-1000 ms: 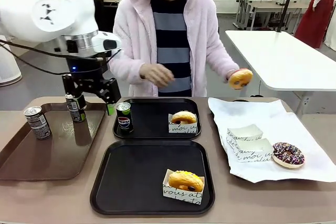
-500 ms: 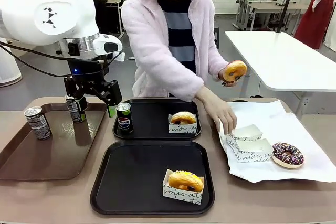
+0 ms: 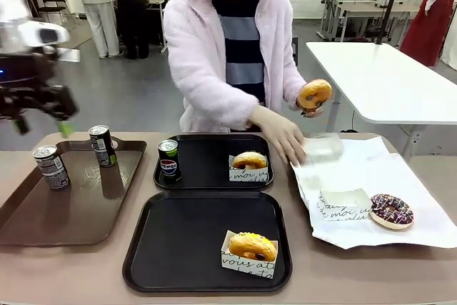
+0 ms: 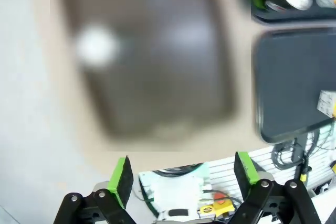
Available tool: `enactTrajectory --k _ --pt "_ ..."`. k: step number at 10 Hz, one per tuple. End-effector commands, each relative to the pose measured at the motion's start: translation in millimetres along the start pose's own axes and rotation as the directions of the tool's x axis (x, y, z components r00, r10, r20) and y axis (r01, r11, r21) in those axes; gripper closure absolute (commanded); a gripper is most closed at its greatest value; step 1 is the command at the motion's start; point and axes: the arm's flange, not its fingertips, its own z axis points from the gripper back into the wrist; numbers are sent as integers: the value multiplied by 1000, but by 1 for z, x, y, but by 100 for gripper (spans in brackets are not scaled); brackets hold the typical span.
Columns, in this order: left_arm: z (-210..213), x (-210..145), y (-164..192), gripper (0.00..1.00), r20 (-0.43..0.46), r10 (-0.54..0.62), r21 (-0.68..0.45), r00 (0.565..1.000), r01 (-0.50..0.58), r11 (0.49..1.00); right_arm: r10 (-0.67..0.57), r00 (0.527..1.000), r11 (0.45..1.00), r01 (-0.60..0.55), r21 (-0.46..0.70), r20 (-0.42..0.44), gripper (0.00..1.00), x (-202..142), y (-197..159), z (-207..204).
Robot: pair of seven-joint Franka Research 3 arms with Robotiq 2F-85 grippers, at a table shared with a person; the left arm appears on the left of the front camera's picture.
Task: Set up donuts and drinks on trays.
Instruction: Pick up one Pepsi coke from the Handle tray and place it on the Flat Tray without a Pepsi coke.
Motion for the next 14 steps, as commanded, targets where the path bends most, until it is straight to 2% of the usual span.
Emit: enactTrajectory --k 1,2,3,4,5,6,7,8,9,10,11,12,13,14 --pt "-19 -2 10 0 82 54 31 995 -57 998 21 1000 1000 -21 20 22 0 2 1 0" --pt "0 0 0 0 0 0 0 1000 0 1000 21 1000 1000 -21 20 22 0 2 1 0" --pt "-3 1 26 0 24 41 6 999 -41 999 21 1000 1000 -21 20 22 0 2 1 0" --pt "-2 -8 62 0 32 156 -246 987 -144 959 21 1000 1000 -21 20 22 0 2 1 0" --pt "-3 -15 97 0 99 177 -376 979 -127 918 21 1000 1000 -21 20 22 0 2 1 0" --pt "-8 -13 127 0 82 169 -466 982 -112 877 21 1000 1000 -21 20 22 0 2 1 0" --pt "-23 -37 159 0 80 205 -600 975 -117 792 21 1000 1000 -21 20 22 0 2 1 0" --pt "-30 -36 180 0 86 208 -713 974 -86 696 21 1000 1000 -21 20 22 0 2 1 0" --pt "-29 -31 196 0 106 211 -767 972 -55 639 21 1000 1000 -21 20 22 0 2 1 0" --pt "-36 -47 210 0 137 212 -795 968 -20 606 21 1000 1000 -21 20 22 0 2 1 0" --pt "-41 -42 220 0 155 213 -815 965 3 579 21 1000 1000 -21 20 22 0 2 1 0" --pt "-47 -38 228 0 146 230 -826 962 -10 564 21 1000 1000 -21 20 22 0 2 1 0" --pt "-60 -50 241 0 128 267 -846 955 -35 533 21 1000 1000 -21 20 22 0 2 1 0" --pt "-68 -44 254 0 103 283 -866 954 -54 498 21 1000 1000 -21 20 22 0 2 1 0"
